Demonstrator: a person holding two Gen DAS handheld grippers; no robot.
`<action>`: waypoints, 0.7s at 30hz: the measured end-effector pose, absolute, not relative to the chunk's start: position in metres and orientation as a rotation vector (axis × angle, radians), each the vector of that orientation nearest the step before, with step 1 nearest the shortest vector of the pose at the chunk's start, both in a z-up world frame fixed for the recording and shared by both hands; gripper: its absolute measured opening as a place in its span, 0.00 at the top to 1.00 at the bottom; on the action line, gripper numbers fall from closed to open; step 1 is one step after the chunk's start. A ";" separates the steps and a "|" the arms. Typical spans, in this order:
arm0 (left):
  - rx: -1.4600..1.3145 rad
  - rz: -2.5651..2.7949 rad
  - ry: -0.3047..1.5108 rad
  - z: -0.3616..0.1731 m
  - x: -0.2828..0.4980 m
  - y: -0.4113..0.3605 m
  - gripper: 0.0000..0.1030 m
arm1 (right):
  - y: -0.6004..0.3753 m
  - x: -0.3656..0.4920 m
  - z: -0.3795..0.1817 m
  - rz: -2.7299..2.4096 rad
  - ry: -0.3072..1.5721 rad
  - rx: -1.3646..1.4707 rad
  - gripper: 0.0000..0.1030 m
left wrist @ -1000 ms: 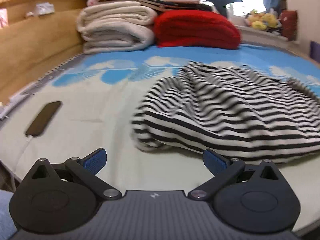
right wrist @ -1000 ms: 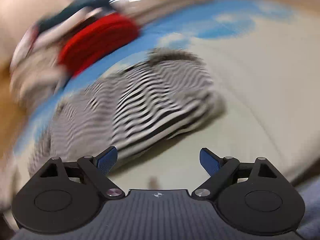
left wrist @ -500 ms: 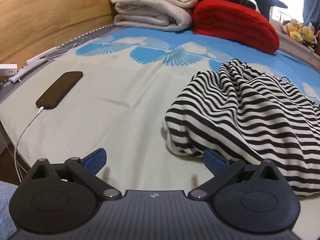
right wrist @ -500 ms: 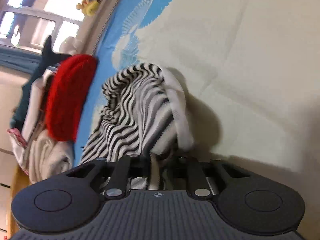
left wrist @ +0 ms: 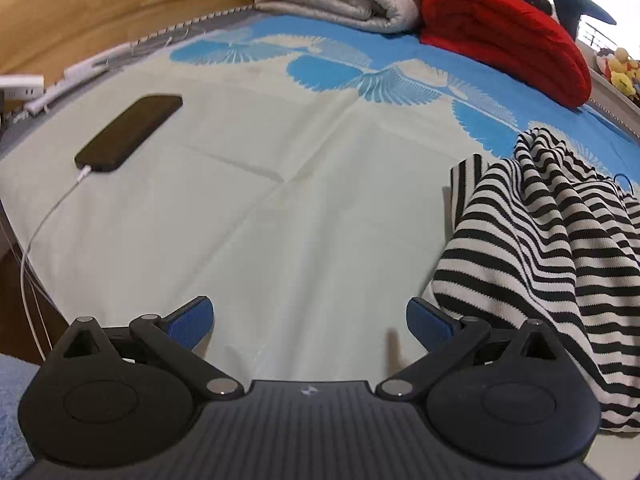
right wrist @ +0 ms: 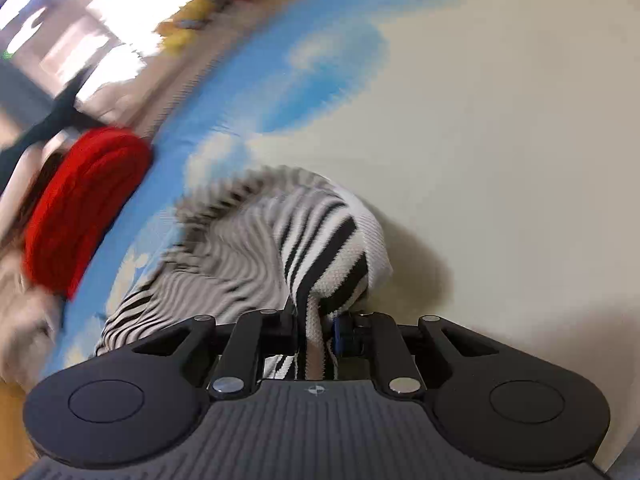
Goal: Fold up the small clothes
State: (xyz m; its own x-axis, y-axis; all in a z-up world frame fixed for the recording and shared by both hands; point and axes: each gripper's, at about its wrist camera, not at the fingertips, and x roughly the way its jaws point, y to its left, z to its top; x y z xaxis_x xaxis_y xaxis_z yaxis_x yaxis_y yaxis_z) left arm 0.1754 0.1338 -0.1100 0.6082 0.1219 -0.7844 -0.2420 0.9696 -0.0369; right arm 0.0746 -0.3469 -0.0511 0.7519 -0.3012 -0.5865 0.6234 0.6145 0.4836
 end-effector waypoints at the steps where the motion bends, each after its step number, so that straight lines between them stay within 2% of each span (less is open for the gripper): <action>1: -0.155 0.211 0.896 -0.110 0.175 0.136 0.00 | -0.320 0.086 -0.026 -0.509 0.449 0.583 0.85; 4: -0.179 0.215 0.883 -0.106 0.173 0.146 0.00 | -0.229 0.114 0.026 -0.314 0.352 0.217 0.85; 6: -0.193 0.226 0.877 -0.103 0.173 0.154 0.00 | -0.153 0.123 0.036 -0.157 0.318 -0.040 0.85; 8: -0.213 0.242 0.875 -0.102 0.172 0.163 0.00 | -0.080 0.122 0.020 0.025 0.324 -0.280 0.85; 11: -0.231 0.255 0.873 -0.100 0.170 0.175 0.00 | -0.005 0.106 -0.035 0.247 0.417 -0.526 0.85; 15: -0.248 0.253 0.876 -0.099 0.166 0.183 0.00 | 0.026 0.102 -0.096 0.302 0.553 -0.597 0.83; 21: -0.257 0.213 0.874 -0.097 0.165 0.178 0.00 | 0.010 0.098 -0.083 0.358 0.561 -0.517 0.75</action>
